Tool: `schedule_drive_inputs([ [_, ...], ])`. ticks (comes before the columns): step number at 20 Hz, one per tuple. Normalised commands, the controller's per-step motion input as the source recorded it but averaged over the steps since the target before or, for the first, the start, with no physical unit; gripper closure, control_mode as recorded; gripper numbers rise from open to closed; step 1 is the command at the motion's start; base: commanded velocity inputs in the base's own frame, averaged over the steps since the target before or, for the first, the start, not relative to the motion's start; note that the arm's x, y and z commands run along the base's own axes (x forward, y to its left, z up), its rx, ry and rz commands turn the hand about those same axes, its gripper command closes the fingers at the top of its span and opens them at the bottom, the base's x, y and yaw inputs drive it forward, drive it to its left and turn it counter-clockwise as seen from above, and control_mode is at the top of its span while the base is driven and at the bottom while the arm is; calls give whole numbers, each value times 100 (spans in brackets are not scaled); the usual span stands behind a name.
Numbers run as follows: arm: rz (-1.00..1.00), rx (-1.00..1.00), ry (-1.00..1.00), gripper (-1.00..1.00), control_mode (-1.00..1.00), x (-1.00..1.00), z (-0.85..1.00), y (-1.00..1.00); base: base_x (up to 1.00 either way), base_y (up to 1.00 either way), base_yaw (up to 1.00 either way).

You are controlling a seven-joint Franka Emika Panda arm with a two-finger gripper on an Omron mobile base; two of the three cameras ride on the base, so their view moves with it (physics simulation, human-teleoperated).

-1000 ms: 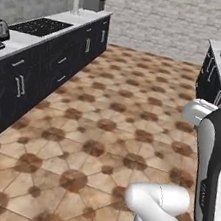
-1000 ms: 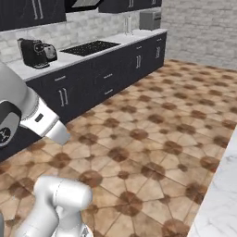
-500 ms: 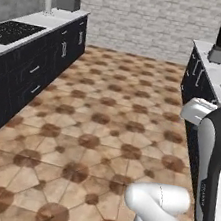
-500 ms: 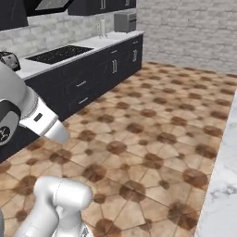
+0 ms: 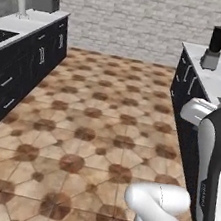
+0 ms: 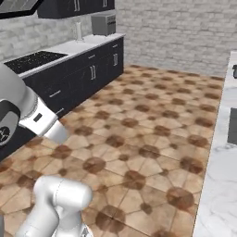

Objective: Pick the apple and orange from the fridge and place them on the plate next to the blender to make a fruit smoothie.

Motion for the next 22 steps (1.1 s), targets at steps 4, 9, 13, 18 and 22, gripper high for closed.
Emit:
schedule_drive_inputs([
  [4, 0, 0, 0, 100, 100, 0, 0, 0, 100, -2, -12],
  [9, 0, 0, 0, 100, 100, 0, 0, 0, 100, 0, -12],
  [13, 0, 0, 0, 100, 100, 0, 0, 0, 100, 0, -15],
  [18, 0, 0, 0, 100, 100, 0, 0, 0, 100, 19, -21],
  [22, 0, 0, 0, 100, 100, 0, 0, 0, 100, 34, -25],
])
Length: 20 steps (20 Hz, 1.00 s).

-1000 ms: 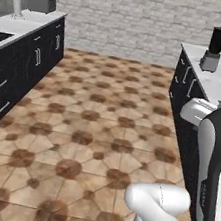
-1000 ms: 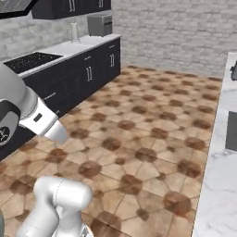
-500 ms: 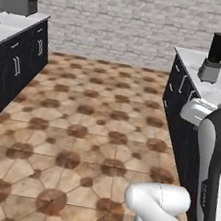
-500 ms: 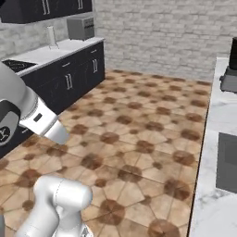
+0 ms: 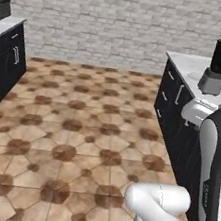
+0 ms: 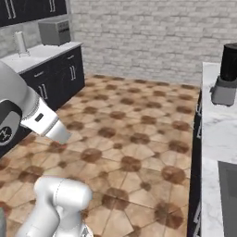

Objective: Pick the apple and orange from the fridge and place them on the plate next to the blender to make a fruit smoothie.

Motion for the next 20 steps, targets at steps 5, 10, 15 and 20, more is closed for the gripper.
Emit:
schedule_drive_inputs([
  [5, 0, 0, 0, 100, 100, 0, 0, 0, 100, 60, -30],
  [10, 0, 0, 0, 100, 100, 0, 0, 0, 100, 72, -38],
  [15, 0, 0, 0, 100, 100, 0, 0, 0, 100, 82, -43],
  [20, 0, 0, 0, 100, 100, 0, 0, 0, 100, 68, -46],
])
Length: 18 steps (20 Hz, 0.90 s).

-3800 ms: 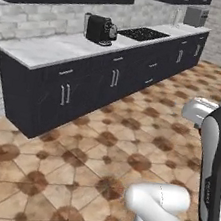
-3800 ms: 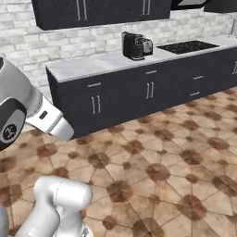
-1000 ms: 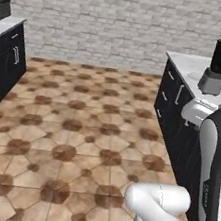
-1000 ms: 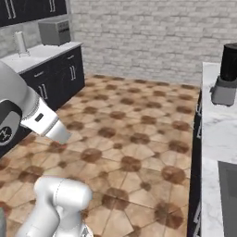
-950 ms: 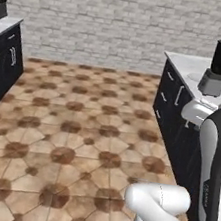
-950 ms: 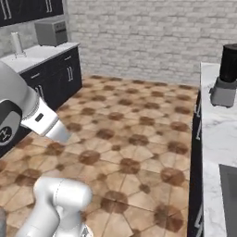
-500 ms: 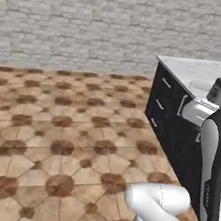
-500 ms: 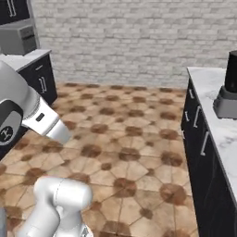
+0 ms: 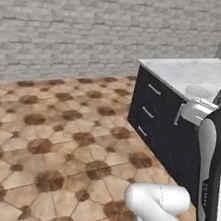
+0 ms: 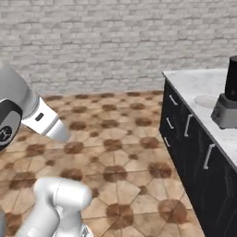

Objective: Pick the apple and orange from the fridge and place them on the plate next to the blender to make a fruit smoothie.

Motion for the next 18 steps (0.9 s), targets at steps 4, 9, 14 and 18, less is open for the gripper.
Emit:
schedule_drive_inputs([
  [4, 0, 0, 0, 100, 100, 0, 0, 0, 100, 65, -50],
  [9, 0, 0, 0, 100, 100, 0, 0, 0, 98, 47, -54],
  [14, 0, 0, 0, 100, 100, 0, 0, 0, 95, 56, -55],
  [18, 0, 0, 0, 100, 100, 0, 0, 0, 97, 58, -55],
])
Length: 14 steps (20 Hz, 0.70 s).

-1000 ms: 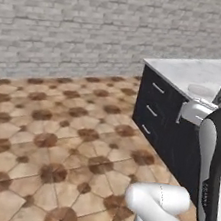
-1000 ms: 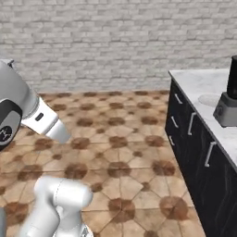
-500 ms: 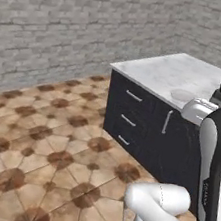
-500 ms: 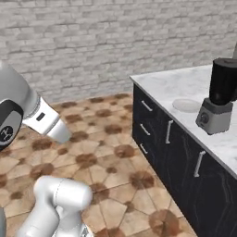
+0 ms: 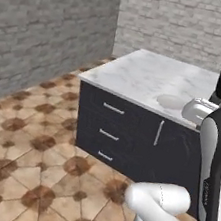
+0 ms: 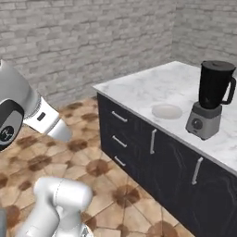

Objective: Pick the apple and orange from the fridge and place them on the plate next to the blender to make a fruit smoothie.

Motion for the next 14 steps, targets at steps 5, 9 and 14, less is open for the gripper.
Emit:
schedule_drive_inputs([
  [5, 0, 0, 0, 100, 100, 0, 0, 0, 75, 45, -58],
  [9, 0, 0, 0, 100, 100, 0, 0, 0, 65, 31, -59],
  [14, 0, 0, 0, 100, 100, 0, 0, 0, 66, 4, -55],
])
